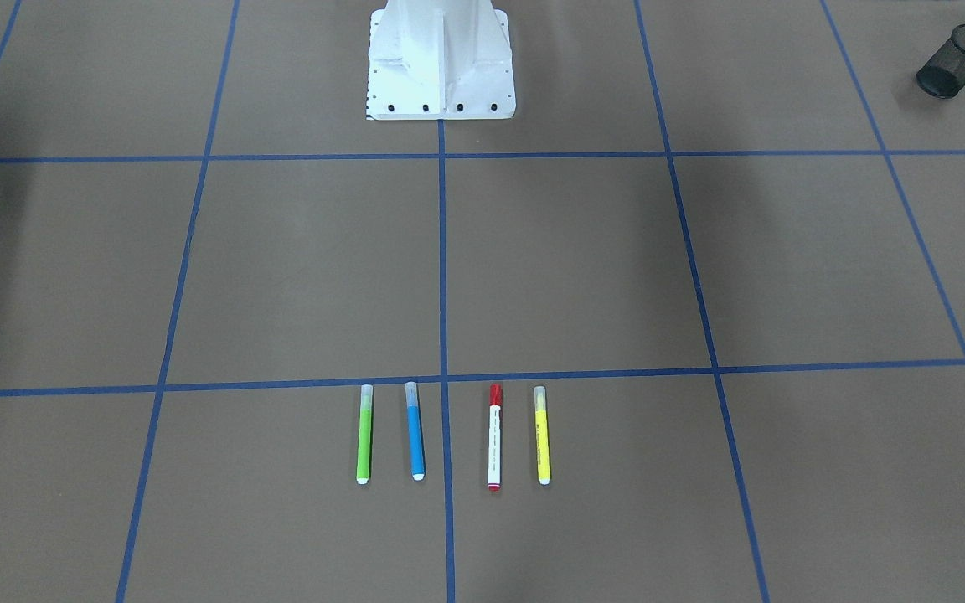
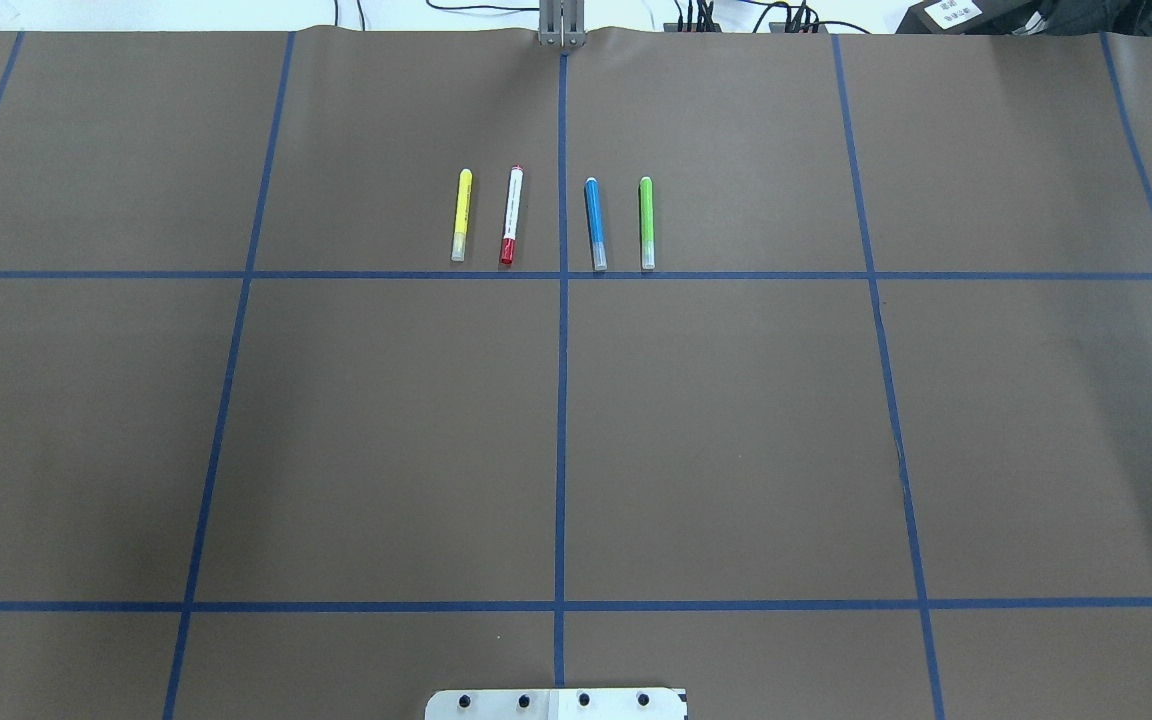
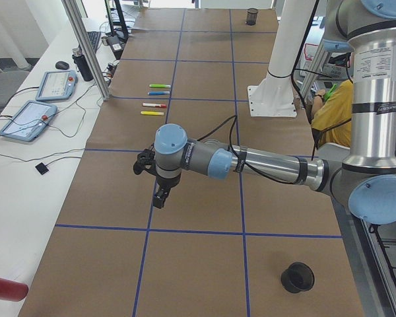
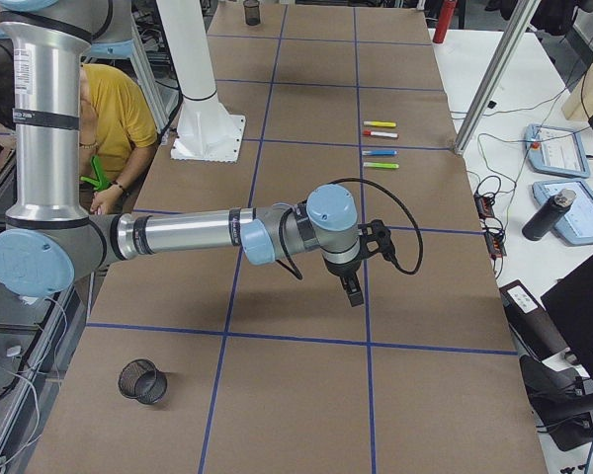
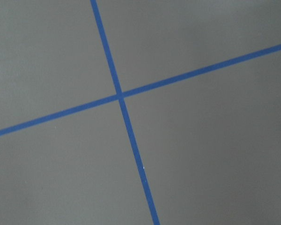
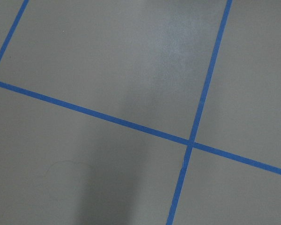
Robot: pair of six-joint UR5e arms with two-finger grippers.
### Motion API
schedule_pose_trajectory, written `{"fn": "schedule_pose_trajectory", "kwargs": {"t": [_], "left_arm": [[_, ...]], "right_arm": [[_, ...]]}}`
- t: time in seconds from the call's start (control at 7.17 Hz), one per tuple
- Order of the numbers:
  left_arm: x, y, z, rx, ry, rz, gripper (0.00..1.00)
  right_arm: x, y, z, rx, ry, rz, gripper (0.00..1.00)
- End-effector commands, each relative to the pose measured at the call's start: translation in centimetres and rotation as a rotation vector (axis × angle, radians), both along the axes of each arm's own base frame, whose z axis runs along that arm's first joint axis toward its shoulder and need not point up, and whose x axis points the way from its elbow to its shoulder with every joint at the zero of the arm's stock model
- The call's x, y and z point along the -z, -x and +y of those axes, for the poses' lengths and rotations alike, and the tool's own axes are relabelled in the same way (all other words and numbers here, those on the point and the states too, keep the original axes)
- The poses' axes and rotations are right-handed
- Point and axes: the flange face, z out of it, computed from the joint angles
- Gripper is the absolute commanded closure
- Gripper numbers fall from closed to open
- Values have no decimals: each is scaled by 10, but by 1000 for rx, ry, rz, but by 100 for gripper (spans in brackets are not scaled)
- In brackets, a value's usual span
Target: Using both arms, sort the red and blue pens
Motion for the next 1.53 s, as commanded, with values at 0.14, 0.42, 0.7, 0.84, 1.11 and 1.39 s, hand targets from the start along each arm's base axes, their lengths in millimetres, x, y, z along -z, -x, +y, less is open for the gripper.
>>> {"fn": "schedule_pose_trajectory", "kwargs": {"t": [0.14,0.42,0.7,0.84,1.11,1.39], "left_arm": [[41,-1,-11,2,-111,8,0],[71,-46,-18,13,-172,71,0],[118,-99,-23,50,-126,162,0],[135,-107,-25,108,-90,215,0],[191,-196,-33,6,-81,279,0],[256,-262,-39,23,18,375,0]], "right_arm": [[38,4,-28,-39,-27,-23,0],[73,40,-54,15,-81,-32,0],[95,71,-67,43,-82,-57,0],[104,90,-67,17,-28,-83,0],[139,141,-77,6,34,-132,0],[168,186,-79,-25,100,-187,0]]}}
